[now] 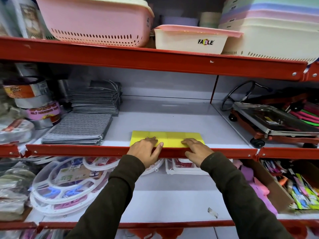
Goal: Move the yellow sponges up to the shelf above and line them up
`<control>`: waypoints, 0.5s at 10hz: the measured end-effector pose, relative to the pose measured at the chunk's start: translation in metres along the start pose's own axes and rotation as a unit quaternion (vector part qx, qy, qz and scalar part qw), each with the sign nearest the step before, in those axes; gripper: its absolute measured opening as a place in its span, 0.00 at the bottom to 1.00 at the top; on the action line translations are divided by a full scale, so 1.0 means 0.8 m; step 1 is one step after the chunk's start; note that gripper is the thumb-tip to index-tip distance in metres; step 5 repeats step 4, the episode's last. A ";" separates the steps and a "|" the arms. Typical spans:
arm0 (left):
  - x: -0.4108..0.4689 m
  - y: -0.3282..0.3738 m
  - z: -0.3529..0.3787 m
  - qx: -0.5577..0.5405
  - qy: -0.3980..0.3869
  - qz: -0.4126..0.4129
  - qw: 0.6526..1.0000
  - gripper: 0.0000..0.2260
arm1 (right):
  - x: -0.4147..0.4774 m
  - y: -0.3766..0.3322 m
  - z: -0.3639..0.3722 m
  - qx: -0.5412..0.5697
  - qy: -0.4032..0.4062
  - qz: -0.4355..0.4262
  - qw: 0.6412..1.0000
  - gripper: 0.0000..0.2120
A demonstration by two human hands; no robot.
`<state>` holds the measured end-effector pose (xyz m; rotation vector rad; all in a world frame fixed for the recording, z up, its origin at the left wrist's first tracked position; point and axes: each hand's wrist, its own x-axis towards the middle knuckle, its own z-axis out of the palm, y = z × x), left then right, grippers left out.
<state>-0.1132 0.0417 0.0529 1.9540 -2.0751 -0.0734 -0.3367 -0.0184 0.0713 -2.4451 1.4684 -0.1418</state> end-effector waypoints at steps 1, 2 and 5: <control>0.003 -0.007 -0.002 -0.002 -0.002 0.016 1.000 0.22 | 0.001 -0.003 -0.001 -0.001 0.002 0.003 1.000 0.26; 0.001 -0.010 -0.008 -0.041 -0.005 0.022 0.999 0.22 | -0.006 -0.010 -0.008 -0.013 0.012 0.002 1.000 0.26; -0.003 -0.012 -0.031 -0.115 0.094 0.069 0.987 0.23 | -0.023 -0.022 -0.039 -0.019 0.102 -0.035 0.994 0.25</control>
